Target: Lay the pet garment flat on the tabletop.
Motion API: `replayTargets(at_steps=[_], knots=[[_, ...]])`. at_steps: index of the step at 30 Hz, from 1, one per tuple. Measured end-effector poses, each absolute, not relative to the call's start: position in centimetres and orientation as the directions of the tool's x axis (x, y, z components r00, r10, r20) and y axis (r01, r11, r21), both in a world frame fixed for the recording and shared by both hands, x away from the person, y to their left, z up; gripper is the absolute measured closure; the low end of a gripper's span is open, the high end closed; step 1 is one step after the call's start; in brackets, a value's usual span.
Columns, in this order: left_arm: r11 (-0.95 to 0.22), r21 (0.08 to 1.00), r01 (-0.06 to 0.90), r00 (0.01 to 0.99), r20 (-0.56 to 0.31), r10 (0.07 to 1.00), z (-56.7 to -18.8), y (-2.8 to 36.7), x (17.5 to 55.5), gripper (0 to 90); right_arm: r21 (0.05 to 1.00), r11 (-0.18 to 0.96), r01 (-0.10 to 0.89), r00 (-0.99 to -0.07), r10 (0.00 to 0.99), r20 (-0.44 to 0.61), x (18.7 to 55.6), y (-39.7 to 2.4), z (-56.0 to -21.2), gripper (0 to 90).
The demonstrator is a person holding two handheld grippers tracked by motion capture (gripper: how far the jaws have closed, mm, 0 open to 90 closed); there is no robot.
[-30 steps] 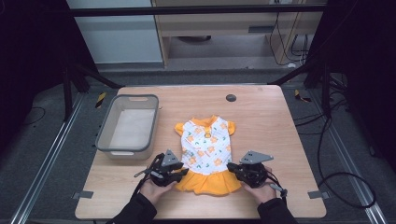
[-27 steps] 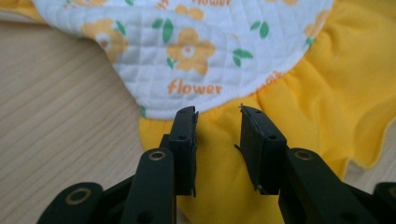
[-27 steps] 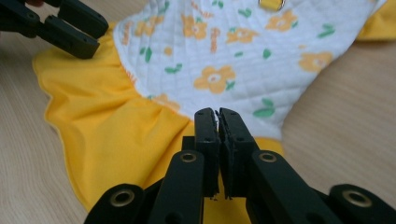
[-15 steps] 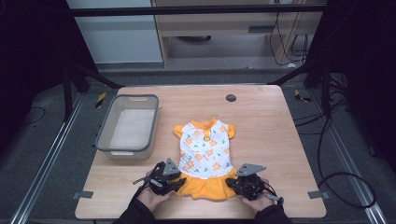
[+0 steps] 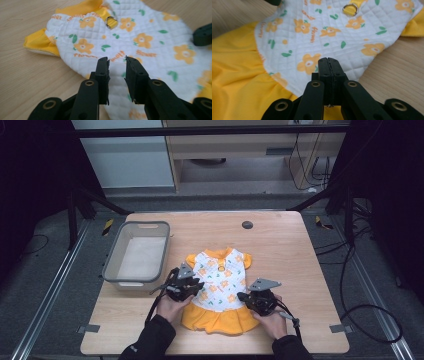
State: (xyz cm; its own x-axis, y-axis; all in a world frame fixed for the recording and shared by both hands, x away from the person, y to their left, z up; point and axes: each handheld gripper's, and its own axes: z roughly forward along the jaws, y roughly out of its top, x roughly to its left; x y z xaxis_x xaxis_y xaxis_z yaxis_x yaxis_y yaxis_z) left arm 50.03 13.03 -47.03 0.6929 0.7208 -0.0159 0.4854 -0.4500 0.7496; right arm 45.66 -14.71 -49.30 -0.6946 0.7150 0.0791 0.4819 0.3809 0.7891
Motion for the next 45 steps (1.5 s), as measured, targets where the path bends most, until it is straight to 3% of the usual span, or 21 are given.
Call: replayTargets(at_steps=[5, 18, 22, 34, 43, 45], knots=[[-0.449, 0.707, 0.547, 0.671, -0.049, 0.740, -49.5, 13.0, 51.6, 72.1, 0.759, 0.413, 0.503, -0.684, 0.728, 0.058, 45.9, -14.6, -50.5, 90.0], [-0.484, 0.709, 0.513, 0.684, 0.004, 0.730, -49.6, 13.1, 50.7, 69.7, 0.736, 0.428, 0.525, -0.699, 0.709, 0.087, 44.3, -14.8, -50.2, 90.0], [-0.481, 0.704, 0.523, 0.679, -0.003, 0.734, -49.5, 13.3, 50.6, 63.1, 0.739, 0.420, 0.527, -0.693, 0.716, 0.087, 44.5, -14.9, -50.3, 90.0], [-0.489, 0.704, 0.516, 0.680, 0.010, 0.733, -49.5, 13.2, 50.0, 63.0, 0.731, 0.435, 0.527, -0.688, 0.723, 0.066, 44.6, -14.9, -50.1, 89.6], [-0.465, 0.736, 0.493, 0.695, -0.010, 0.719, -48.0, 14.2, 48.3, 57.6, 0.805, 0.340, 0.486, -0.677, 0.729, 0.100, 44.4, -16.4, -48.7, 80.5], [-0.444, 0.757, 0.479, 0.696, -0.020, 0.717, -47.4, 14.8, 47.6, 56.0, 0.827, 0.306, 0.471, -0.663, 0.742, 0.102, 44.4, -17.2, -48.3, 74.6]])
